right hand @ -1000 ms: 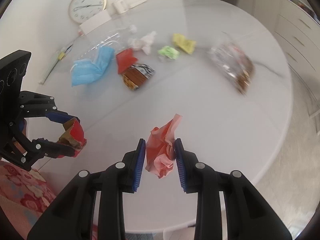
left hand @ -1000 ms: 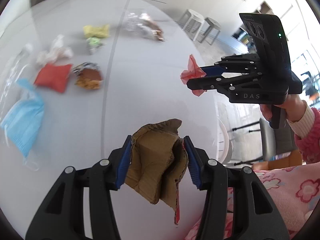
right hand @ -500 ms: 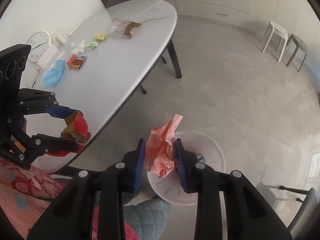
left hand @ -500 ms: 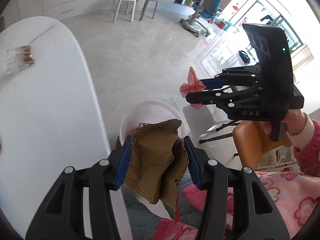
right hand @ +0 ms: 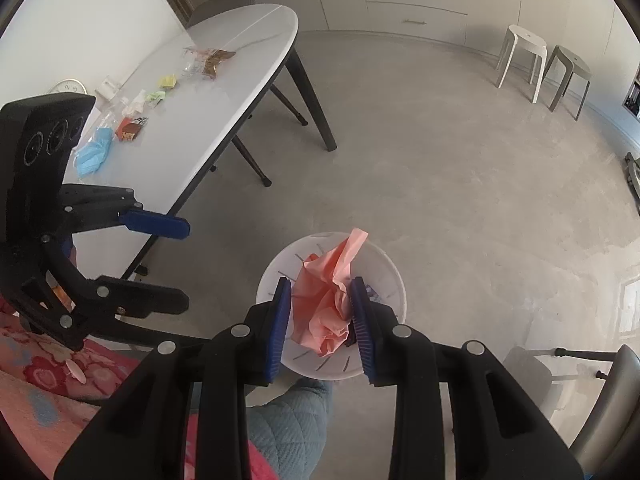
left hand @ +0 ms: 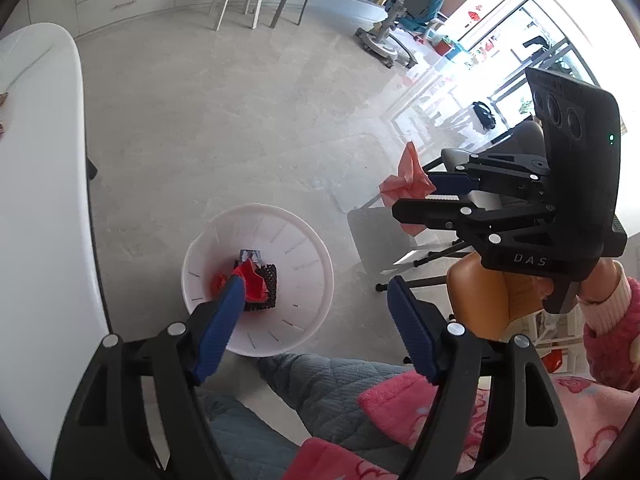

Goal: Collect trash
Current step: 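Carry both items over the white bin and open both grippers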

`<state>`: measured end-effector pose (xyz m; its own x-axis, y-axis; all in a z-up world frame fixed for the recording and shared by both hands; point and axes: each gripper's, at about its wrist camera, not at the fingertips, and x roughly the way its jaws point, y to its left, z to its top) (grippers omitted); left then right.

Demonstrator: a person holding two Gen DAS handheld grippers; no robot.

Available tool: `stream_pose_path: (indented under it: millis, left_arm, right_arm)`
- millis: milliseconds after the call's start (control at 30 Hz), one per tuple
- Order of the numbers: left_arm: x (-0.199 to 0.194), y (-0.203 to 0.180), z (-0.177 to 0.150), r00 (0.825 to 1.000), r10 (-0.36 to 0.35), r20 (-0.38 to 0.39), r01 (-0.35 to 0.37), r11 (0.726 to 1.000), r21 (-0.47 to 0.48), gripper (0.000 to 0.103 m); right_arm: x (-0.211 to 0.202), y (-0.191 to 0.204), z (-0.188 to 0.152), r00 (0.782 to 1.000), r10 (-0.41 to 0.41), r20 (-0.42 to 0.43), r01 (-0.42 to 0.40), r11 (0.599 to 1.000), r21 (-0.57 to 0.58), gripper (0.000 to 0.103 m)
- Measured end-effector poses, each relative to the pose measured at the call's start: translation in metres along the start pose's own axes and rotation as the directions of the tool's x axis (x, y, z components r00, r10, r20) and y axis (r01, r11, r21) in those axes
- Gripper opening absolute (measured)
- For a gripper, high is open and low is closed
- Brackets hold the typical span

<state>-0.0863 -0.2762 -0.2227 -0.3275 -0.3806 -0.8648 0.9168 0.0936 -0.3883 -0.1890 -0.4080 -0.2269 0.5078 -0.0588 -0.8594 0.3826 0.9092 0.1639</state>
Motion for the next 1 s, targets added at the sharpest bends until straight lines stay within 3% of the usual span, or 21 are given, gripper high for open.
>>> stream_pose_path:
  millis: [300, 367, 433, 633, 800, 1000]
  left_arm:
    - [-0.047, 0.035, -0.010, 0.988, 0.144, 0.057, -0.137, 0.984, -0.118, 0.080]
    - [-0.057, 0.044, -0.018, 0.984, 0.170, 0.060, -0.160, 0.975, -0.152, 0.081]
    - [-0.061, 0.050, -0.021, 0.983, 0.177, 0.057, -0.163, 0.969, -0.186, 0.082]
    - [-0.076, 0.072, -0.041, 0.979, 0.197, 0.053, -0.176, 0.947, -0.267, 0.089]
    - [-0.099, 0.080, -0.049, 0.966, 0.243, 0.087, -0.209, 0.934, -0.289, 0.091]
    - [-0.139, 0.102, -0.066, 0.931, 0.340, 0.137, -0.281, 0.901, -0.330, 0.095]
  right_arm:
    - [0.021, 0.017, -0.002, 0.998, 0.031, -0.051, -0.034, 0.997, -0.068, 0.033]
    - [0.027, 0.023, -0.005, 0.997, 0.026, -0.072, -0.031, 0.996, -0.080, 0.043]
    - [0.031, 0.027, -0.008, 0.996, 0.017, -0.087, -0.024, 0.997, -0.079, 0.067]
    - [0.036, 0.041, -0.004, 0.996, -0.046, -0.083, 0.041, 0.997, -0.059, 0.096]
    - [0.030, 0.057, 0.017, 0.995, -0.092, -0.038, 0.089, 0.994, -0.071, 0.100]
    - [0.027, 0.090, 0.047, 0.996, -0.088, 0.005, 0.088, 0.988, -0.129, 0.101]
